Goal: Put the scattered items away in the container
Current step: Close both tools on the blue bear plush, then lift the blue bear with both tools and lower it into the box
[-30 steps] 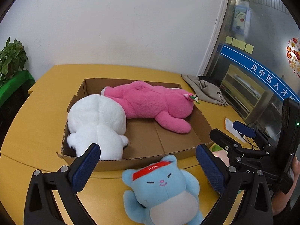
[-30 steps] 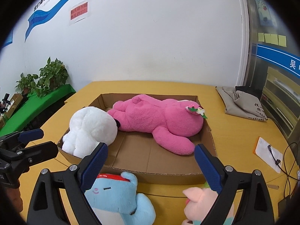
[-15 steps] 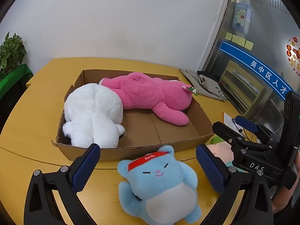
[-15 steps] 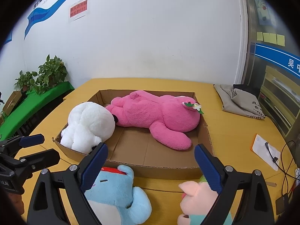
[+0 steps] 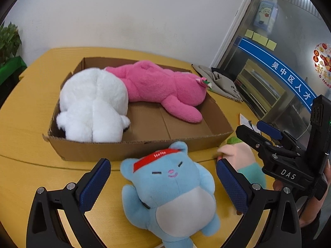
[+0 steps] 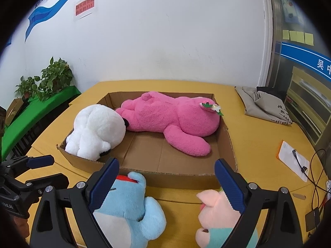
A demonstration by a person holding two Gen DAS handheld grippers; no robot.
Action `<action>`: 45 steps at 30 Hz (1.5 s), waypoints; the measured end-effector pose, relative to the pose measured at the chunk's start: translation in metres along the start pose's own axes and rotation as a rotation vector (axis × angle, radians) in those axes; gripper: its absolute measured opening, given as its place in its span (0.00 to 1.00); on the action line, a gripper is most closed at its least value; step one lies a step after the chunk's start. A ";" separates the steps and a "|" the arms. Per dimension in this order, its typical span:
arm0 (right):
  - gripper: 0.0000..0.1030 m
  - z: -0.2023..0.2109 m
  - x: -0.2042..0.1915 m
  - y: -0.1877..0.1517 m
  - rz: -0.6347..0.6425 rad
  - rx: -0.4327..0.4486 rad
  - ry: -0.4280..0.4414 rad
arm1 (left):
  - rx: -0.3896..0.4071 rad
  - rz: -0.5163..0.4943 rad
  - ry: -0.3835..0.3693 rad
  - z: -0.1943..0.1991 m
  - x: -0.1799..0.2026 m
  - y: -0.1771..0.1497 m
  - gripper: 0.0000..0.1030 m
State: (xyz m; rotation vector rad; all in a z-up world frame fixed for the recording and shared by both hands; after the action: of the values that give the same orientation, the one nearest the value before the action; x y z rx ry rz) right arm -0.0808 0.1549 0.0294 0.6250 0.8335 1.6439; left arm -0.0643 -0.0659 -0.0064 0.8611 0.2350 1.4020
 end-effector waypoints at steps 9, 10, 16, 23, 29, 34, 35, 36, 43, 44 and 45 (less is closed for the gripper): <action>0.91 -0.024 -0.031 -0.070 0.123 -0.207 0.143 | -0.147 0.079 -0.063 -0.046 -0.027 -0.040 1.00; 0.91 -0.030 -0.037 -0.080 0.130 -0.242 0.161 | -0.167 0.082 -0.071 -0.054 -0.028 -0.044 1.00; 0.96 -0.054 -0.034 -0.097 0.024 -0.318 0.295 | -0.217 0.121 -0.134 -0.076 -0.030 -0.057 1.00; 0.91 -0.066 -0.026 -0.108 -0.063 -0.360 0.427 | -0.244 0.061 -0.164 -0.080 -0.011 -0.062 0.90; 0.77 -0.054 -0.026 -0.113 -0.095 -0.312 0.473 | -0.258 0.076 -0.209 -0.078 -0.009 -0.061 0.82; 0.58 -0.028 -0.033 -0.108 -0.044 -0.213 0.480 | -0.228 0.070 -0.174 -0.059 -0.005 -0.054 0.72; 0.32 -0.022 -0.038 -0.104 -0.024 -0.193 0.504 | -0.216 0.057 -0.168 -0.052 -0.001 -0.048 0.62; 0.17 -0.015 -0.043 -0.100 -0.007 -0.178 0.527 | -0.201 0.035 -0.144 -0.047 0.002 -0.043 0.62; 0.55 -0.027 -0.046 -0.094 -0.019 -0.229 0.466 | -0.269 -0.024 -0.108 -0.067 -0.013 -0.037 0.67; 0.69 -0.031 -0.039 -0.099 -0.048 -0.244 0.455 | -0.262 -0.003 -0.137 -0.066 -0.020 -0.039 0.68; 0.82 -0.033 -0.034 -0.104 -0.069 -0.259 0.452 | -0.263 0.016 -0.156 -0.066 -0.025 -0.040 0.69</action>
State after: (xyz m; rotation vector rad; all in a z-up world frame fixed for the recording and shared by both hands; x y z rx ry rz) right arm -0.0359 0.1276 -0.0721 0.0381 0.9277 1.8195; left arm -0.0800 -0.0610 -0.0857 0.7501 -0.0748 1.3382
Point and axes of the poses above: each gripper's, at about its wrist camera, not at the fingertips, and z roughly against the way its jaws point, x to its right, y to its top, the point moved 2 cm from there along -z, roughly the way its jaws point, and after that the axes turned 1 degree about y, right-handed, at the moved point
